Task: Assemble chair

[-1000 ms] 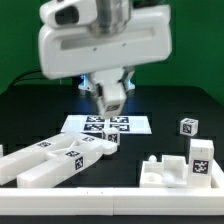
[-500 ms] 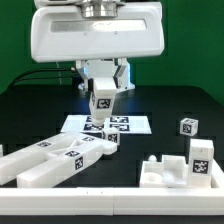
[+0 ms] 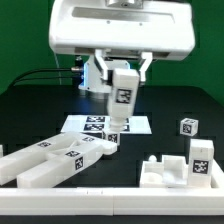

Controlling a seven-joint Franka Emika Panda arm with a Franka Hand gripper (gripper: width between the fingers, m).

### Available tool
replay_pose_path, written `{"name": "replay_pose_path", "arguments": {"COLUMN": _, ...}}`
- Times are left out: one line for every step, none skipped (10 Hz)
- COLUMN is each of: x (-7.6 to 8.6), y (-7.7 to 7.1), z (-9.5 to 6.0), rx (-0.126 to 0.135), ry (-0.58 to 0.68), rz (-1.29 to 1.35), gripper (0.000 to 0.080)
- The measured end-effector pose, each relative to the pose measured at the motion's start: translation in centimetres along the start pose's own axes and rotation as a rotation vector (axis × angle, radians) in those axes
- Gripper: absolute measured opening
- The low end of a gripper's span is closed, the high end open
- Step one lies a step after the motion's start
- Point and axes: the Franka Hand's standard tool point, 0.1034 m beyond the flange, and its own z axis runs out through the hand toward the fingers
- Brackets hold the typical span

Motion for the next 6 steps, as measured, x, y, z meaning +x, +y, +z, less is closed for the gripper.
{"name": "replay_pose_path", "arguments": {"x": -0.3, "y": 0.1, "z": 0.2, "rx": -0.002, "ry": 0.0, "rz": 0.009, "gripper": 0.0284}}
{"name": "replay_pose_path", "arguments": {"x": -0.3, "y": -0.1, "z": 0.3, "rx": 0.001, "ry": -0.002, "rz": 0.022, "gripper": 0.0284}}
{"name": "replay_pose_path", "arguments": {"x": -0.8, "y": -1.0, "z": 0.8, "rx": 0.011, "ry": -0.012, "rz": 0.041, "gripper": 0.0284}}
{"name": "replay_pose_path", "arguments": {"x": -1.5, "y": -2.1, "z": 1.9, "rx": 0.027, "ry": -0.027, "rz": 0.05, "gripper": 0.0284}}
{"name": "replay_pose_path", "arguments": {"x": -1.3, "y": -2.8, "z": 2.8, "rx": 0.052, "ry": -0.031, "rz": 0.063, "gripper": 0.0284}}
{"name": "replay_pose_path", "arguments": {"x": -0.8, "y": -4.4, "z": 2.8, "rx": 0.085, "ry": -0.035, "rz": 0.144, "gripper": 0.0284}}
